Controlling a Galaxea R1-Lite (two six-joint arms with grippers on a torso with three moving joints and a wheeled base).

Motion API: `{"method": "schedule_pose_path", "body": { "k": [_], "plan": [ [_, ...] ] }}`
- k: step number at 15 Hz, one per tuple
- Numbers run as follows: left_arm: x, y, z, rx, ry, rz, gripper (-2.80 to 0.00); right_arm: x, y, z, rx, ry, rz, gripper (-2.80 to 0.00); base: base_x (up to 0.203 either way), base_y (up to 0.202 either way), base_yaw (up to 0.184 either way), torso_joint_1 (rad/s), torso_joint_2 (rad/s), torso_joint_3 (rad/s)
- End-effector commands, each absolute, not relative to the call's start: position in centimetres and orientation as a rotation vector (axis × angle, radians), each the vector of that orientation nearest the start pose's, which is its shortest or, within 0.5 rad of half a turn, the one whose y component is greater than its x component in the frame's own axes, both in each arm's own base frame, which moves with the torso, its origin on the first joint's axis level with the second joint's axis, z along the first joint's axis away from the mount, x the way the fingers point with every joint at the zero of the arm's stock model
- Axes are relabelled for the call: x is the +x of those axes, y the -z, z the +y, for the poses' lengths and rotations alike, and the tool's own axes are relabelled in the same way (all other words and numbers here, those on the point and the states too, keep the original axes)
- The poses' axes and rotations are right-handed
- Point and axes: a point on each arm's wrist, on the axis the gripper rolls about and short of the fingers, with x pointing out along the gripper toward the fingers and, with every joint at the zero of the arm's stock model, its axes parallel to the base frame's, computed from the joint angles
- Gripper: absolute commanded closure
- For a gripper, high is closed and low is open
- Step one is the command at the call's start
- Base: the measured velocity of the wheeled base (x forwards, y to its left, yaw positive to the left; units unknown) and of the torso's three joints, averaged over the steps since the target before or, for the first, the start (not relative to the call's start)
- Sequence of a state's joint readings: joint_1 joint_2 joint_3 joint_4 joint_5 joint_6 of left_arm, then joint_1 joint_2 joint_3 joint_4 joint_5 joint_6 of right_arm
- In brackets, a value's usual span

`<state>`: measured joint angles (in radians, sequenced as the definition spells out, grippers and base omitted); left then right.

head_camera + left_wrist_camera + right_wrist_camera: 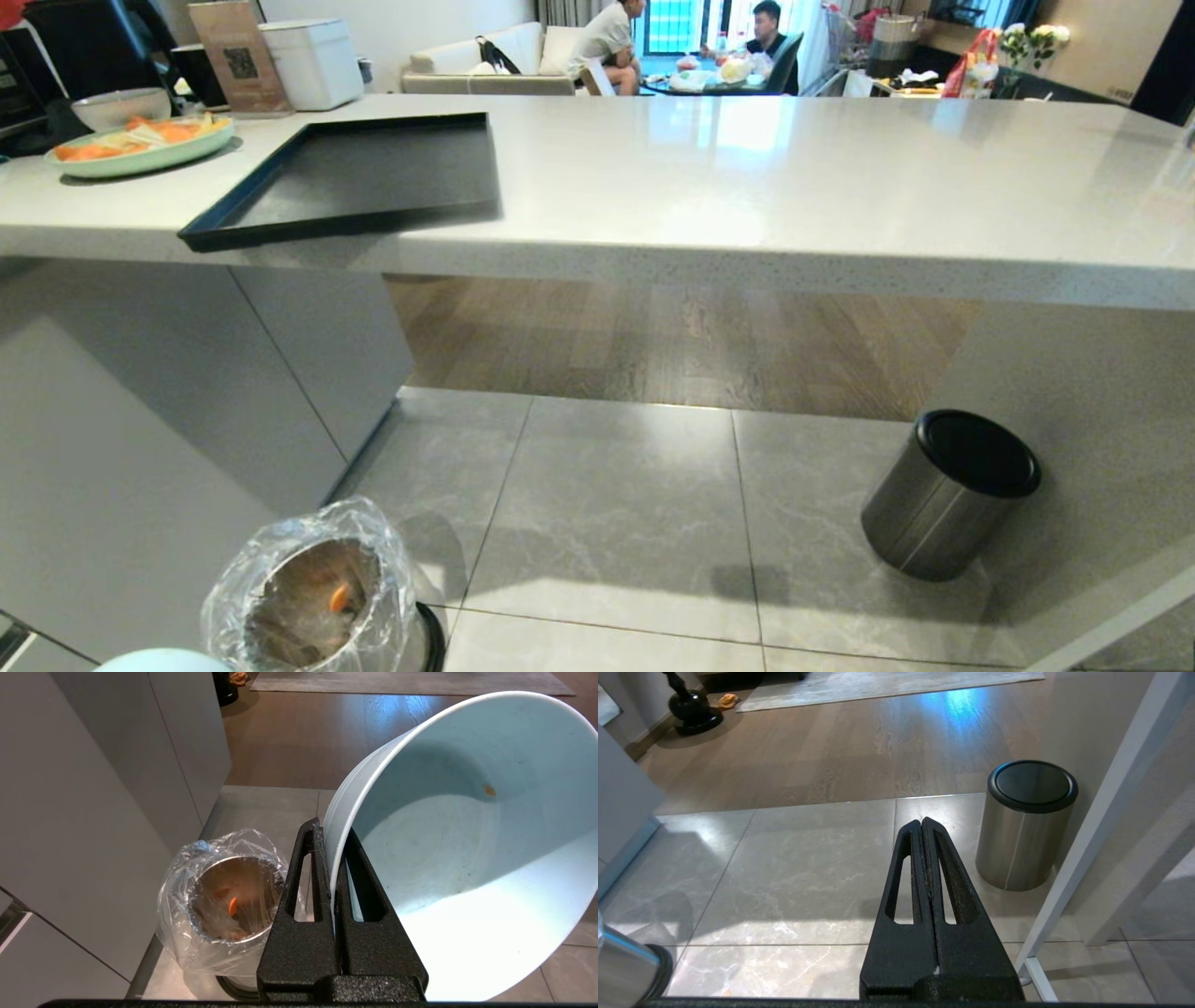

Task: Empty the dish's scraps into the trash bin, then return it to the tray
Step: Put the bowl back to the table

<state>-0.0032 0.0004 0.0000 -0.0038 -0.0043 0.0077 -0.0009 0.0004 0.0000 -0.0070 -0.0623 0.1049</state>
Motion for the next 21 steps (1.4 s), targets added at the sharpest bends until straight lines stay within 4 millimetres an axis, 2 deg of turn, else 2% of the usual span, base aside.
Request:
{"method": "schedule_pose_path", "body": {
  "k": [1, 8, 15, 21],
  "plan": [
    [-2.27, -7.60, 0.00, 0.008, 0.008, -0.003, 0.00, -2.28, -7.63, -0.14, 0.106, 0.062, -0.010, 0.00, 0.000, 0.000, 0.000, 0.000, 0.00, 0.000],
    [-2.28, -7.61, 0.00, 0.006, 0.008, -0.006, 0.00, -2.28, -7.63, -0.14, 0.108, 0.062, -0.011, 0.00, 0.000, 0.009, -0.001, 0.000, 0.00, -0.001],
    [-2.27, -7.60, 0.00, 0.006, 0.008, -0.004, 0.00, -2.28, -7.63, -0.14, 0.108, 0.062, -0.010, 0.00, 0.000, 0.181, -0.001, 0.002, 0.00, 0.001],
    [-2.27, -7.60, -0.01, 0.006, 0.006, -0.003, 0.00, -2.27, -7.63, -0.14, 0.108, 0.063, -0.010, 0.00, 0.000, 0.017, 0.000, 0.000, 0.00, 0.000]
  ]
}}
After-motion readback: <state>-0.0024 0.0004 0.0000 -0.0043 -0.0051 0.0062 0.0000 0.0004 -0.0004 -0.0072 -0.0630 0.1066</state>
